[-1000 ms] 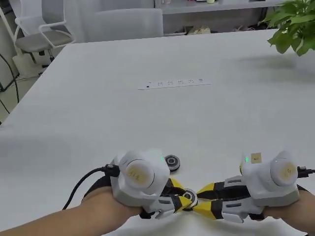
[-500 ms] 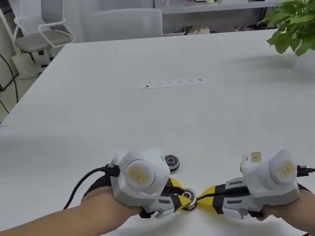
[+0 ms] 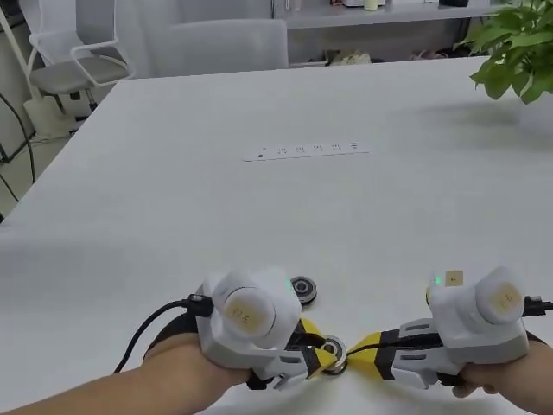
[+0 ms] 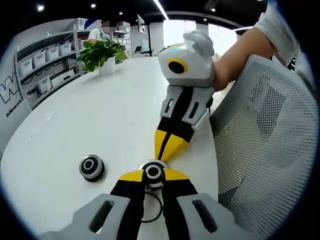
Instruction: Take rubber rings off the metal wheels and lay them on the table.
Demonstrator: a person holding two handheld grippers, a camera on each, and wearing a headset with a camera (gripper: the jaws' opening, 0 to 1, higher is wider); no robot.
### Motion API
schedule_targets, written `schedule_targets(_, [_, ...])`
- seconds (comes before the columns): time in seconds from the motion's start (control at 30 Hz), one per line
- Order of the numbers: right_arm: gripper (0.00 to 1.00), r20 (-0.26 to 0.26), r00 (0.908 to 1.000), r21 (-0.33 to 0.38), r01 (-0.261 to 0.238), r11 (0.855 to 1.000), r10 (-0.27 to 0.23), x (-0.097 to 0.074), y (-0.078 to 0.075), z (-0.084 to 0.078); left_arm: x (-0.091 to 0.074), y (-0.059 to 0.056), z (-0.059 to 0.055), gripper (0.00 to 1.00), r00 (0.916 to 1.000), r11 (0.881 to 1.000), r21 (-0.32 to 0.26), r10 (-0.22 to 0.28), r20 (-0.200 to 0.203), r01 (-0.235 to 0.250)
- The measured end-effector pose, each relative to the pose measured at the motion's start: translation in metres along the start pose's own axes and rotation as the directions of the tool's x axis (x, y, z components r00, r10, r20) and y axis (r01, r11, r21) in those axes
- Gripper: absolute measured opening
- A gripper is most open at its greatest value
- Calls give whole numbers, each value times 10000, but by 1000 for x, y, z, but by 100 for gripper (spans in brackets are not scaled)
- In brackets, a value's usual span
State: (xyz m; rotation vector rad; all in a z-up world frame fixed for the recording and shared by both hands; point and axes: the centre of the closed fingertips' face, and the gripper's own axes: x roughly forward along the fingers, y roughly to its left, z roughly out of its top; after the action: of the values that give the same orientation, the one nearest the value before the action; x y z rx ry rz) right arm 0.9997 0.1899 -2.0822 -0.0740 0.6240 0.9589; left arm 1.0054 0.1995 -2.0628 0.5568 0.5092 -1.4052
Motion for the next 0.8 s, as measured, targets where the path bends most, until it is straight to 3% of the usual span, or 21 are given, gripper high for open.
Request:
schedule_targets(0.4, [0, 401, 9988, 472, 254, 9986, -273, -4, -7, 6, 1, 0, 1, 7, 10000, 10000, -15, 34, -6, -34])
schedule_targets(0.8, [0, 832, 9963, 731, 174, 9972, -235, -7, -5, 15, 1, 0, 1, 7, 10000, 10000, -36, 62, -12, -62])
